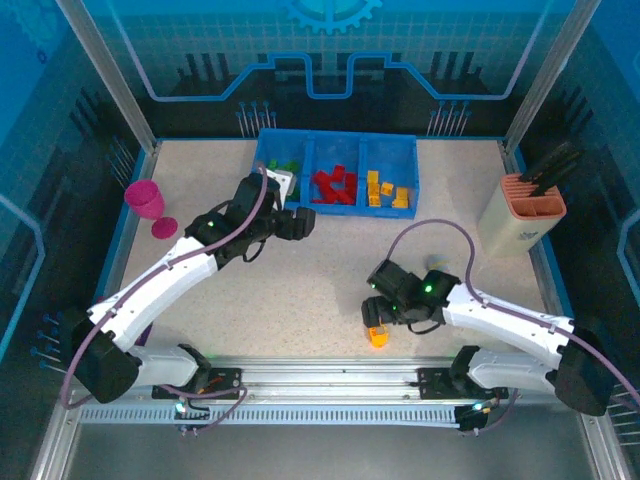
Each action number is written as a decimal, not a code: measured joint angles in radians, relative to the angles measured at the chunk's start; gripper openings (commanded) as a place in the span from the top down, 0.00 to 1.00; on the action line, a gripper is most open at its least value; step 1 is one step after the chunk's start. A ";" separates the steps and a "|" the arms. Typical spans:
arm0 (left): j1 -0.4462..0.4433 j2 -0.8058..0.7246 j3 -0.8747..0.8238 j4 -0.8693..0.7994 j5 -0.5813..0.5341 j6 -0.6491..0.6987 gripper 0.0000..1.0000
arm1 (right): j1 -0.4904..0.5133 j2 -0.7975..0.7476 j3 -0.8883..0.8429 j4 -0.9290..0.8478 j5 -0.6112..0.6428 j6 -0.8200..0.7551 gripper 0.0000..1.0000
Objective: Sort the legos into containers by color
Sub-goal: Pick up the lego from the bottom-center of the table.
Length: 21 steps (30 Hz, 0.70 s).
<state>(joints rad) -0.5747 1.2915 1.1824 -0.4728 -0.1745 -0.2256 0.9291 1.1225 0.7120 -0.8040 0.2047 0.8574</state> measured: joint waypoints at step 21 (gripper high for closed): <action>0.023 -0.010 -0.008 0.008 0.034 0.008 0.12 | 0.137 0.293 0.005 0.072 0.002 0.137 0.53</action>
<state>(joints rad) -0.5522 1.2819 1.1744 -0.4648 -0.1410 -0.2173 1.0664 1.4158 0.7174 -0.7315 0.2062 0.9939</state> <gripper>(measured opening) 0.881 0.531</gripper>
